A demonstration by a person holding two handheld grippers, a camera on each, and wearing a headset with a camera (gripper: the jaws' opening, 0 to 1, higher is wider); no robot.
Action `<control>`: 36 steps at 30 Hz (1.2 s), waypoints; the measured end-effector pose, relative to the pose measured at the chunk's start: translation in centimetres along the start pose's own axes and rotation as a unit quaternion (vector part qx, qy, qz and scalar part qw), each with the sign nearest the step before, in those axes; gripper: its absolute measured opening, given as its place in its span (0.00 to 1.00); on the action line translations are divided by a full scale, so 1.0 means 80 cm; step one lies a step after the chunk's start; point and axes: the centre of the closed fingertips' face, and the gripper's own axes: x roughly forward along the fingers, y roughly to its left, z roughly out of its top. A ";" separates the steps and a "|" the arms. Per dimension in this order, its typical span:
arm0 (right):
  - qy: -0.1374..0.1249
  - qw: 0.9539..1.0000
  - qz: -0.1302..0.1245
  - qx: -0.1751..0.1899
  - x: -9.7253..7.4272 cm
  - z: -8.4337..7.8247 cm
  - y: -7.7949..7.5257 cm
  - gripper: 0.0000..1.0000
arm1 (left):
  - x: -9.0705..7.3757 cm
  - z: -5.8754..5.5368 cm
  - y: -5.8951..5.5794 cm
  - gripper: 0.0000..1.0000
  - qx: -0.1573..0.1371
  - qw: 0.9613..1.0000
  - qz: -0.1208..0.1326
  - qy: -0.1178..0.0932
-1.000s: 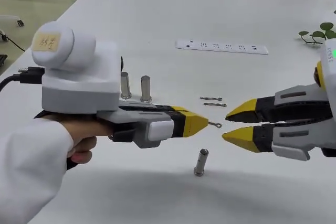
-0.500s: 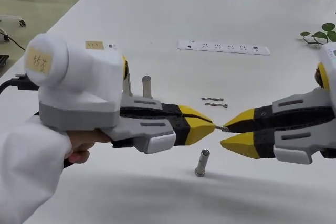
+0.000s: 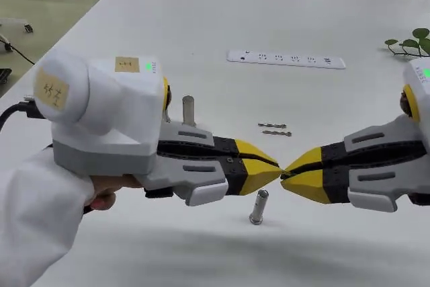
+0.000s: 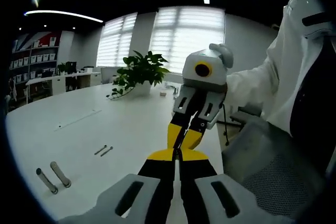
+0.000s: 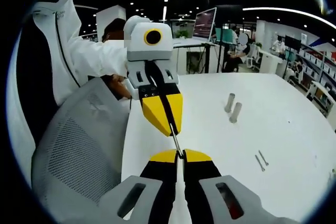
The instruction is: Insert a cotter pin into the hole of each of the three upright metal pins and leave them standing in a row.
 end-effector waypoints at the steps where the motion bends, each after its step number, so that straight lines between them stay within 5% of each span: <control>1: 0.001 1.000 0.001 -0.002 -0.001 0.000 0.001 0.00 | 0.000 -0.001 0.000 0.00 0.001 1.000 -0.001 0.002; 17: 0.015 0.999 0.018 -0.022 -0.001 -0.005 0.005 0.00 | 0.002 -0.009 0.001 0.01 0.024 1.000 -0.001 0.015; 24: 0.027 0.999 0.005 -0.025 -0.003 -0.014 -0.005 0.00 | 0.003 -0.028 0.008 0.05 0.020 0.999 0.011 0.041; 29: 0.060 0.997 -0.004 -0.042 -0.004 -0.029 -0.014 0.00 | 0.005 -0.033 0.016 0.18 0.015 0.999 0.026 0.042; 36: 0.087 0.995 0.007 -0.040 0.002 -0.050 -0.018 0.00 | 0.009 -0.039 0.023 0.20 0.007 0.999 0.029 0.045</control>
